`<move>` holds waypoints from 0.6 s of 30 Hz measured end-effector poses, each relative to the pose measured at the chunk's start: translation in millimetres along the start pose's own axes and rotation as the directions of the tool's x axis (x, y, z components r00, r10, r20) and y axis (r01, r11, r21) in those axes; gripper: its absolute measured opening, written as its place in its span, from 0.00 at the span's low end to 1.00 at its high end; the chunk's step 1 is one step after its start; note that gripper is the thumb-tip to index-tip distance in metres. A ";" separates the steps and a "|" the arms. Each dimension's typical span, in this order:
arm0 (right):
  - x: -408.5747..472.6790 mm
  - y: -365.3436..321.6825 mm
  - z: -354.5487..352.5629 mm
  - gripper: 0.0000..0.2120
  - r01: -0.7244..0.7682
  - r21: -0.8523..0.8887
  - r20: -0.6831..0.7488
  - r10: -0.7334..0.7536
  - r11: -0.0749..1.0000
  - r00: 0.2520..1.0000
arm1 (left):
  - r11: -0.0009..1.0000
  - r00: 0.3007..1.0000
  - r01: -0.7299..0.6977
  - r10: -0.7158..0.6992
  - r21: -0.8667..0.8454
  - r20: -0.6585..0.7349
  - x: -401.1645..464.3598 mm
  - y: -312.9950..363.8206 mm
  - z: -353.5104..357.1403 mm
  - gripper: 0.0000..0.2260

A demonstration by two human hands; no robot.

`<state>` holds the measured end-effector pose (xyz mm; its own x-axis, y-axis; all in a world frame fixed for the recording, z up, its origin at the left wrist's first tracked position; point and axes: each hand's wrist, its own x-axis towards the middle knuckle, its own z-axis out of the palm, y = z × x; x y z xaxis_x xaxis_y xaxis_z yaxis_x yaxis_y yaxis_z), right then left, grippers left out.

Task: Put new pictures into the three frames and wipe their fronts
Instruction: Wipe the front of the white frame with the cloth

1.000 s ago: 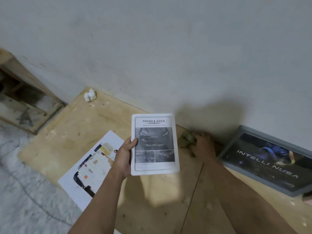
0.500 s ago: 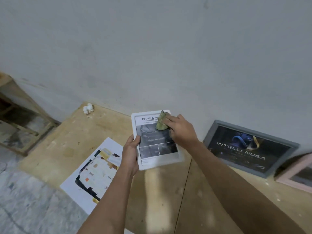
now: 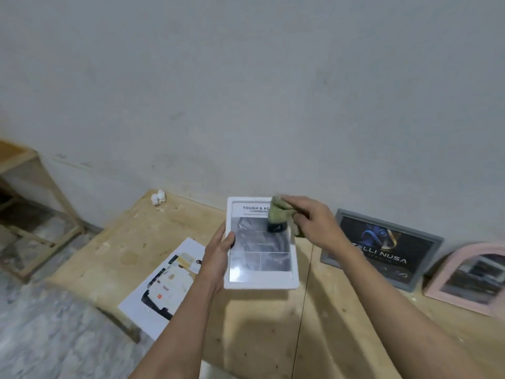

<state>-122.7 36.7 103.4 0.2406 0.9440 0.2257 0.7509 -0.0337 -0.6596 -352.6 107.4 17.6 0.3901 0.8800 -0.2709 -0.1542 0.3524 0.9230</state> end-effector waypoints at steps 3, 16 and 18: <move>25.5 -22.7 6.7 0.32 0.110 -0.277 0.000 -0.114 0.955 0.993 | 0.999 0.998 -0.045 0.044 0.015 0.055 -10.5 11.0 9.7 0.19; -72.6 -57.2 44.4 0.22 -0.003 0.022 0.521 -0.009 1.000 0.853 | 0.988 0.994 -0.011 -0.005 -0.152 -0.108 -20.5 6.3 -36.9 0.16; -49.8 -69.5 30.7 0.23 -0.015 0.087 0.289 -0.010 0.996 0.957 | 0.989 0.998 -0.026 0.018 -0.146 -0.054 -21.0 12.5 -33.7 0.16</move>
<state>-205.7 2.1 116.0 0.0446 0.9989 0.0153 0.6910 -0.0198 -0.7225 -393.3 104.0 25.5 0.3374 0.9023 -0.2685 -0.2949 0.3722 0.8801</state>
